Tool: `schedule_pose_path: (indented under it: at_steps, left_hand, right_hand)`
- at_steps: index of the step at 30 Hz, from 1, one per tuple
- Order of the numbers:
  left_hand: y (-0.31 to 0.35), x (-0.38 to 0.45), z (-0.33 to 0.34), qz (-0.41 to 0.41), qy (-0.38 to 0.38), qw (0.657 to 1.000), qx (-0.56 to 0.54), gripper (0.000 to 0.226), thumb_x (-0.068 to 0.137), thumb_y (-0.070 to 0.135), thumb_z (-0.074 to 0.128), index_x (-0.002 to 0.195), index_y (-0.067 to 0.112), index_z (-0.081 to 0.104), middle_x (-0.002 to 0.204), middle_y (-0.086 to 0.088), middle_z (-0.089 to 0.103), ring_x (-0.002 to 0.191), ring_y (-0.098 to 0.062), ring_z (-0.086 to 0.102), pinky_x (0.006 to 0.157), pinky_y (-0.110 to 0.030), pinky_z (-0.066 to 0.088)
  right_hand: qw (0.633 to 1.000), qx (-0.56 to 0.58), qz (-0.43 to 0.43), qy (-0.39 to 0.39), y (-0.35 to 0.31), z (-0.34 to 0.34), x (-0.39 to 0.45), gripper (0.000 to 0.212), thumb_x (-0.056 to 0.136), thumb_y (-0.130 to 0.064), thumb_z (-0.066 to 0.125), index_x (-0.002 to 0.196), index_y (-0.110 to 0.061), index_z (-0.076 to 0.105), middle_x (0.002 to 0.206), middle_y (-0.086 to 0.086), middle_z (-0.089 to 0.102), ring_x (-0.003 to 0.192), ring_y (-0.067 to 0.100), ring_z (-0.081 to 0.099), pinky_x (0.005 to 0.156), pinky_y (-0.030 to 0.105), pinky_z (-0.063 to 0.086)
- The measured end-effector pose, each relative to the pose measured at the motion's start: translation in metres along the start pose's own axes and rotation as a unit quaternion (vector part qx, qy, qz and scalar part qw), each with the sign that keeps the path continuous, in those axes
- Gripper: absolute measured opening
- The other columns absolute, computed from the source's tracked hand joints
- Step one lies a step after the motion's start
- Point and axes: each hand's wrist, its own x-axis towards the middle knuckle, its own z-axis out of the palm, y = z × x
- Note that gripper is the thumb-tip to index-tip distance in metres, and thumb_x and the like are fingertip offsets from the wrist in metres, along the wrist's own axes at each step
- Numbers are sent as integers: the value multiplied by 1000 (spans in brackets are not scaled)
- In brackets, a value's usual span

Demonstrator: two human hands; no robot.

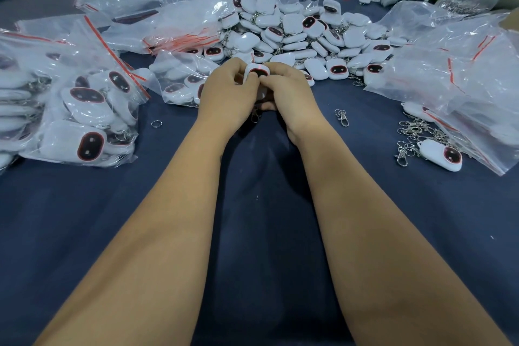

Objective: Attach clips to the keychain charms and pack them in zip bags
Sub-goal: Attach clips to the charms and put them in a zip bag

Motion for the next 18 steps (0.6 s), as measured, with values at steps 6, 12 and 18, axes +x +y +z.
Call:
schedule_pose_path:
  at_steps: [6,12,18]
  left_hand:
    - [2,1,0,-42,-4,998,-44,17,91,28,52,84,17,62,72,1,65,60,-21,60,66,-41,52]
    - [2,-1,0,-65,39,995,-61,19,81,14,43,64,12,52,48,7,51,50,-15,44,57,-31,38]
    - [-2,1,-3,-24,78,995,56,14,77,15,57,83,26,63,71,13,63,74,-13,61,64,-26,46]
  right_hand:
    - [1000,7,-8,3,0,-1,-1,27,91,1,48,87,-21,64,83,4,66,74,15,63,64,25,56]
    - [999,15,-9,30,2,1,0,22,90,-2,51,86,-19,64,92,9,65,79,18,62,64,27,57]
    - [974,206,5,94,-2,-4,4,17,94,3,44,87,-8,54,83,10,62,67,17,64,64,27,59]
